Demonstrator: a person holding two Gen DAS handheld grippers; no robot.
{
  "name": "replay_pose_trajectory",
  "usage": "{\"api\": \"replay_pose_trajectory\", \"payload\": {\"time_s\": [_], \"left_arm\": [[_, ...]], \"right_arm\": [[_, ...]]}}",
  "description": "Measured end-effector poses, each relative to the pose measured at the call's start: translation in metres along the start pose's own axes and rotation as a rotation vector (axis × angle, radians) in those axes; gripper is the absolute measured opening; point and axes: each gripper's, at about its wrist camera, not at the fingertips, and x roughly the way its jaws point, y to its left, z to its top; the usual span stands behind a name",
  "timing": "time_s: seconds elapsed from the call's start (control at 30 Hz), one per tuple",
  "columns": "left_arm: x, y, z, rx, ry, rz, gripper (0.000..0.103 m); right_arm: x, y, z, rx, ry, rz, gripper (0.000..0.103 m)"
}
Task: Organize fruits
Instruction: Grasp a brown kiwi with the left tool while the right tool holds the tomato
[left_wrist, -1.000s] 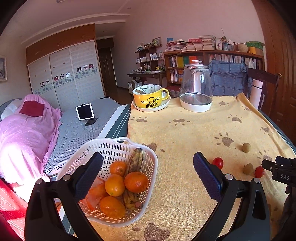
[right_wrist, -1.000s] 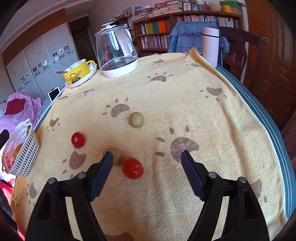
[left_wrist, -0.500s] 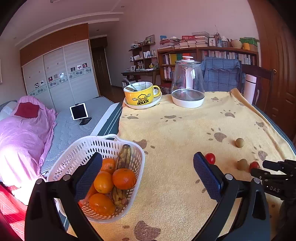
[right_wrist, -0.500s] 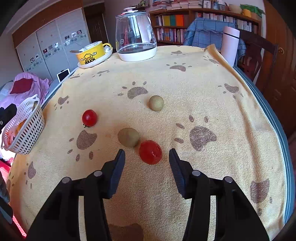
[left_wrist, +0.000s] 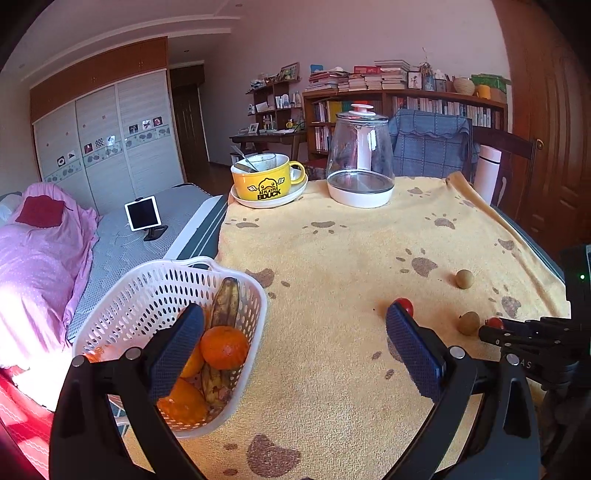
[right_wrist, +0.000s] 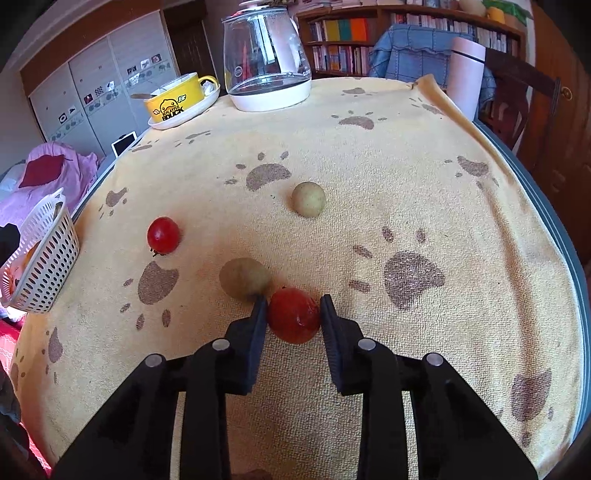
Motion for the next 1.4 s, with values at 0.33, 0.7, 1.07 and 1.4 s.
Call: {"api": "replay_pose_trajectory", "payload": {"time_s": [0.33,0.7,1.07,1.4], "left_arm": [[0.022,-0.035,-0.014,-0.003,0.095,-0.128,0.100],[0.053,-0.100,-0.016,0.090,0.177,-0.229,0.082],[0.061,-0.115,-0.013,0.114,0.188,-0.207,0.082],[0.070,-0.114,-0.014,0.107,0.206,-0.201,0.082]], "right_arm": [[-0.026,-0.030,0.005,0.026,-0.068,-0.022,0.029],[-0.028,-0.053,-0.003,0.067,-0.071,0.037,0.030],[-0.014,-0.043,-0.001,0.057,-0.017,0.133,0.030],[0.003,-0.042,0.004,0.073,0.016,0.128,0.031]]}}
